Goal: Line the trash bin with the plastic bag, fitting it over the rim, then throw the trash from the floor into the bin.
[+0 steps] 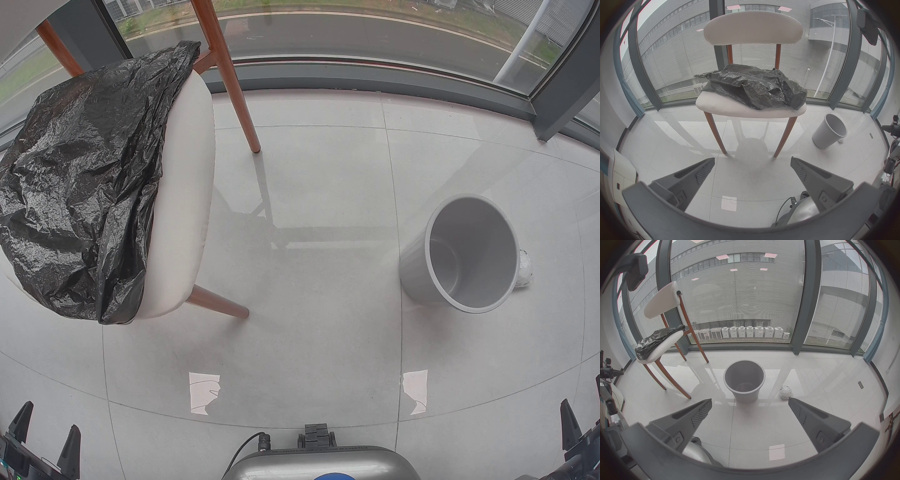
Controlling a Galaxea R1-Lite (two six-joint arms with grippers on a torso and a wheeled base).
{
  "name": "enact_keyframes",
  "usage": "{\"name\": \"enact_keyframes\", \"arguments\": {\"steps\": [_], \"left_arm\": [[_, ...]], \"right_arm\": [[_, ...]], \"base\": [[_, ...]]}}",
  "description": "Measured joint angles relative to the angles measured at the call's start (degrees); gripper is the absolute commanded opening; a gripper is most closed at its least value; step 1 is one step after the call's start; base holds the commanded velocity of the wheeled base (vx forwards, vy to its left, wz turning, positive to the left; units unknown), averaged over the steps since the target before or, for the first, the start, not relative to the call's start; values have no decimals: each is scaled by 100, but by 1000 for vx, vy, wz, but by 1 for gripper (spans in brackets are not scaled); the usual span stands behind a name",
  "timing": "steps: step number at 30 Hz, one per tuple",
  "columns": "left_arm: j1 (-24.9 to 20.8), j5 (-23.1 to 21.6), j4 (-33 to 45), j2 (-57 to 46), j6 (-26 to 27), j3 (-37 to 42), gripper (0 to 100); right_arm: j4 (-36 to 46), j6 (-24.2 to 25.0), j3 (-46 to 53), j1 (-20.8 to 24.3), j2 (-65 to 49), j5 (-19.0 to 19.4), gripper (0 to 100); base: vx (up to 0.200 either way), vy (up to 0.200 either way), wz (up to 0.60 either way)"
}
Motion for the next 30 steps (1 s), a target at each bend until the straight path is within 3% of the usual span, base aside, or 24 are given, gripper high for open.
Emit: {"name": "enact_keyframes", "arguments": {"steps": [8,13,17,30], "left_arm": [[0,-37,-135,-5,132,0,100],[-16,-652,-273,-7,208,-207,100],[-27,-898,-271,205,195,-516,100],[-182,-1602,-519,2887,-160,-2189,100]], "right_arm": [[0,2,0,0,0,0,100],[2,0,0,0,0,1,100],[0,-1,0,0,0,1,100],[0,-1,-2,0,0,1,100]], "base": [[0,0,0],[0,0,0],[0,0,0],[0,0,0]]}}
